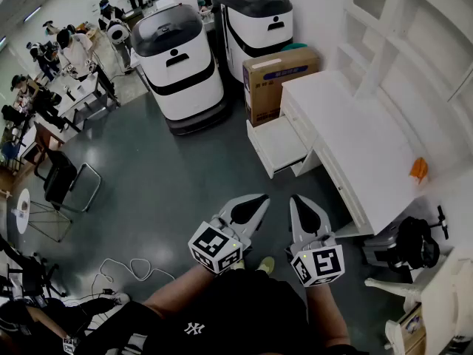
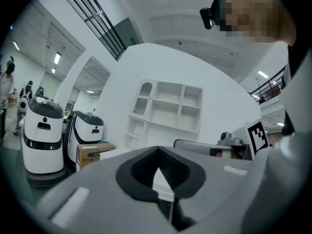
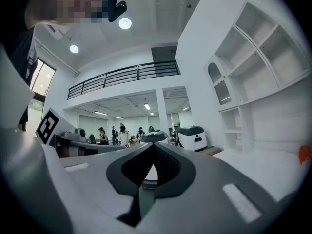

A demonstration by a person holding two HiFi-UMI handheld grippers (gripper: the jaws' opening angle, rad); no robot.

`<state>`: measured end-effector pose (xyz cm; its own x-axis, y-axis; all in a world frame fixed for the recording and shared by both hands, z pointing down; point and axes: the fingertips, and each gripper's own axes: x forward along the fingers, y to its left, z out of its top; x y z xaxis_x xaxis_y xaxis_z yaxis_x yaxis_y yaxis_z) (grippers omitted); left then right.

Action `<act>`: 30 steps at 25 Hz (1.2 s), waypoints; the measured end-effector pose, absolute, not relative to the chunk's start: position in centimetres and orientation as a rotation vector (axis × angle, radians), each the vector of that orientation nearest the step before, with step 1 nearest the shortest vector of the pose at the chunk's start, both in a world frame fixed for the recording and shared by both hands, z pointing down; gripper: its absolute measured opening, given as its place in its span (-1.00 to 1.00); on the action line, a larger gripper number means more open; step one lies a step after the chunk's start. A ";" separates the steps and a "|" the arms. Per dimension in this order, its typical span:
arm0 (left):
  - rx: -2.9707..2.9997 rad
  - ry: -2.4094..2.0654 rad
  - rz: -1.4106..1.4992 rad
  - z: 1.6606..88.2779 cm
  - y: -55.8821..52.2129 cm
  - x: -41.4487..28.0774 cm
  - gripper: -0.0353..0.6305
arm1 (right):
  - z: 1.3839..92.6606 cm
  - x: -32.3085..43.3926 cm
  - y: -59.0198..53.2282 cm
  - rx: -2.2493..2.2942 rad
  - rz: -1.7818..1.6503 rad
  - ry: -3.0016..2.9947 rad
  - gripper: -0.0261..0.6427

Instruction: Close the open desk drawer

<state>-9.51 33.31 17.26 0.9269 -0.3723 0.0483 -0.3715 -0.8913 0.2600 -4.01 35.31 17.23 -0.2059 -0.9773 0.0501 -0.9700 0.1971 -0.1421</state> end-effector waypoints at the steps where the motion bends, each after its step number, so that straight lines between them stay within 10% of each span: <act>1: 2.821 -0.551 -0.007 17.3 33.3 -9.3 -0.88 | 17.3 -3.8 35.3 -1.947 -0.221 2.390 -0.86; 30: 2.838 -0.567 0.046 18.4 33.7 -7.7 -0.88 | 17.2 -2.1 35.7 -1.863 -0.234 2.346 -0.85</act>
